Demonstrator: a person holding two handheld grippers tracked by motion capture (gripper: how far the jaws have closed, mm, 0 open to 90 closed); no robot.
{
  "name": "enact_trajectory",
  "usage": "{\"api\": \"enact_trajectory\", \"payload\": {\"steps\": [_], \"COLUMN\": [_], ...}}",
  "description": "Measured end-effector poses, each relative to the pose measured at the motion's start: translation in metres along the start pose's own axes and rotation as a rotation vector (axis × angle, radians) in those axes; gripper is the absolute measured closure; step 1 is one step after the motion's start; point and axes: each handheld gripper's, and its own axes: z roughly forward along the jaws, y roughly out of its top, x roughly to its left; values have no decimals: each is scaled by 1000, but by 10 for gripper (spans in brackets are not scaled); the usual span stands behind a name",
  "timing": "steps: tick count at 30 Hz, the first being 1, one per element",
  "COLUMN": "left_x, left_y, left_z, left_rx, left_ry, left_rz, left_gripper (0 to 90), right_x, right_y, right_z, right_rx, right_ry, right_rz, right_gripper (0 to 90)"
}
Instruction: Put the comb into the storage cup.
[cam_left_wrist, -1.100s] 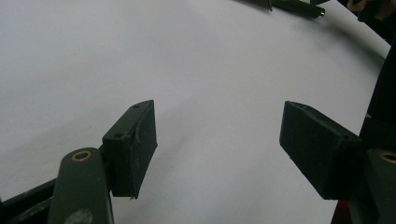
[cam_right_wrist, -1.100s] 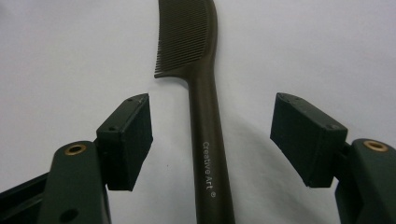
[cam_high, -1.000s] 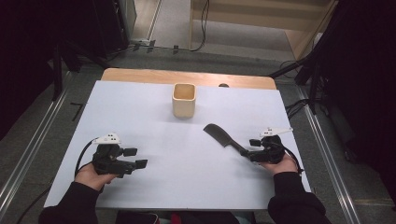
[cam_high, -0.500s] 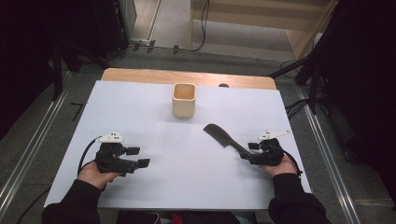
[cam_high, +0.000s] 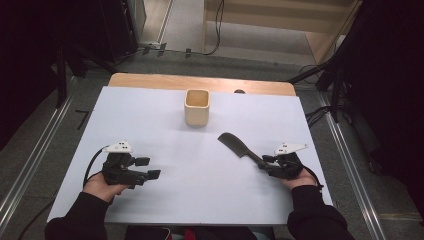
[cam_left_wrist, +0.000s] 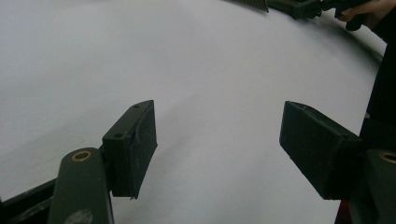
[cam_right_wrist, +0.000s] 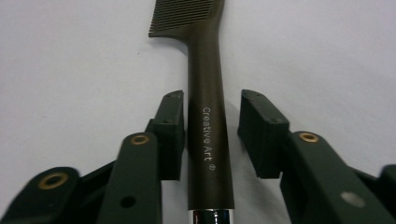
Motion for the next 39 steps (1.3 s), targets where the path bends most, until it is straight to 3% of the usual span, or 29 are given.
{"api": "enact_trajectory", "payload": {"steps": [2, 13, 20, 26, 28, 33, 39], "left_x": [0, 0, 0, 0, 0, 0, 0], "left_y": [0, 0, 0, 0, 0, 0, 1], "left_z": [0, 1, 0, 1, 1, 1, 2], "left_rx": [1, 1, 0, 3, 3, 0, 4], "left_ry": [-1, -5, -1, -2, -2, -4, -3], "left_rz": [1, 2, 2, 4, 5, 5, 2], "left_gripper": [279, 279, 279, 279, 279, 279, 279], "right_x": [1, 2, 0, 0, -1, -2, 0], "right_y": [0, 6, 9, 15, 17, 22, 28], "right_z": [0, 0, -2, -7, -10, -16, -24], "right_rx": [5, 42, 58, 43, 47, 27, -9], "right_ry": [12, 11, 36, 30, 36, 40, 36], "right_rz": [-2, 45, 91, 115, 152, 179, 180], "right_gripper": [692, 703, 704, 705, 705, 705, 705]}}
